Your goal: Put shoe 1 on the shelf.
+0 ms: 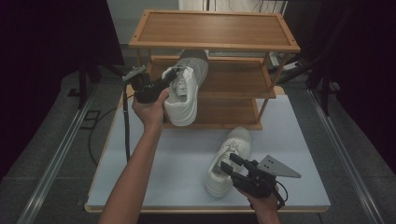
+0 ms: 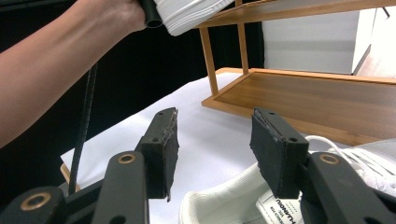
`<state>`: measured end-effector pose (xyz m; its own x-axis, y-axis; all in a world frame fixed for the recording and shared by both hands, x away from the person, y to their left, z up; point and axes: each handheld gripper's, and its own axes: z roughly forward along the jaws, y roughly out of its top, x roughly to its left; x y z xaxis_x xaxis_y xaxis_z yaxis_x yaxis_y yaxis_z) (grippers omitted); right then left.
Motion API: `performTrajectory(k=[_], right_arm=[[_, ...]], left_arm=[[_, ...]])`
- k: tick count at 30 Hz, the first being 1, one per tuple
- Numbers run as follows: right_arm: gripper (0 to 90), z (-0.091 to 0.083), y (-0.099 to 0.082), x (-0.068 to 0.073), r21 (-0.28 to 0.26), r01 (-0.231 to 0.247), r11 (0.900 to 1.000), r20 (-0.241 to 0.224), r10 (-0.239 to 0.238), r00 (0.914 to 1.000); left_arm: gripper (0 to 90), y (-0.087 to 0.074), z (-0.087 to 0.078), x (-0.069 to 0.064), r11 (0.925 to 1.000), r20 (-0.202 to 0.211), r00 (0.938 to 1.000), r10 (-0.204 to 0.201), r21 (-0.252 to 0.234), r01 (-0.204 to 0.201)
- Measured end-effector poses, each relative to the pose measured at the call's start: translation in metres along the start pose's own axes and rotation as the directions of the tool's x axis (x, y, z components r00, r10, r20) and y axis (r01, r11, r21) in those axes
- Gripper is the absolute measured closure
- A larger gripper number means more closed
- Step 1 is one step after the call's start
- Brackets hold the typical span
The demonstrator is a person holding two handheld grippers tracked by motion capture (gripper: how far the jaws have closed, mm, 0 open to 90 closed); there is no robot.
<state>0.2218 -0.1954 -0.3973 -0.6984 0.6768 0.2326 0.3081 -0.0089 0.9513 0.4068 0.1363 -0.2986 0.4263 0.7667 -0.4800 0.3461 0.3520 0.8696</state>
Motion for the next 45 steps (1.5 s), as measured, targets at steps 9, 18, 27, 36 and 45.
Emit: performTrajectory(k=[9, 18, 27, 36, 45], right_arm=[[50.7, -0.002, 0.001, 0.001, -0.005, 0.011, 0.9999, 0.000, -0.011, 0.9999], [50.6, -0.003, 0.002, -0.001, -0.009, 0.007, 0.9999, 0.004, -0.007, 1.0000], [50.5, -0.002, 0.000, -0.002, -0.003, 0.006, 1.0000, 0.006, -0.006, 1.0000], [50.3, 0.000, -0.002, 0.000, 0.005, 0.013, 0.9999, 0.002, -0.013, 0.9999], [50.3, 0.000, -0.002, 0.002, 0.007, 0.015, 0.9999, 0.000, -0.015, 0.9999]], left_arm=[[81.8, 0.004, 0.021, -0.001, 0.9999, -0.038, 0.9992, 0.010, -0.004, -0.010], [81.6, 0.003, 0.040, 0.002, 0.9999, -0.112, 0.9937, 0.007, -0.007, -0.008], [77.7, 0.000, 0.049, 0.009, 0.9999, -0.119, 0.9928, -0.014, 0.003, 0.015], [55.0, 0.002, 0.052, 0.007, 0.9969, -0.032, 0.9973, -0.067, -0.045, 0.065], [52.9, 0.009, 0.038, -0.004, 0.9995, -0.004, 0.9999, 0.011, -0.028, -0.011]])
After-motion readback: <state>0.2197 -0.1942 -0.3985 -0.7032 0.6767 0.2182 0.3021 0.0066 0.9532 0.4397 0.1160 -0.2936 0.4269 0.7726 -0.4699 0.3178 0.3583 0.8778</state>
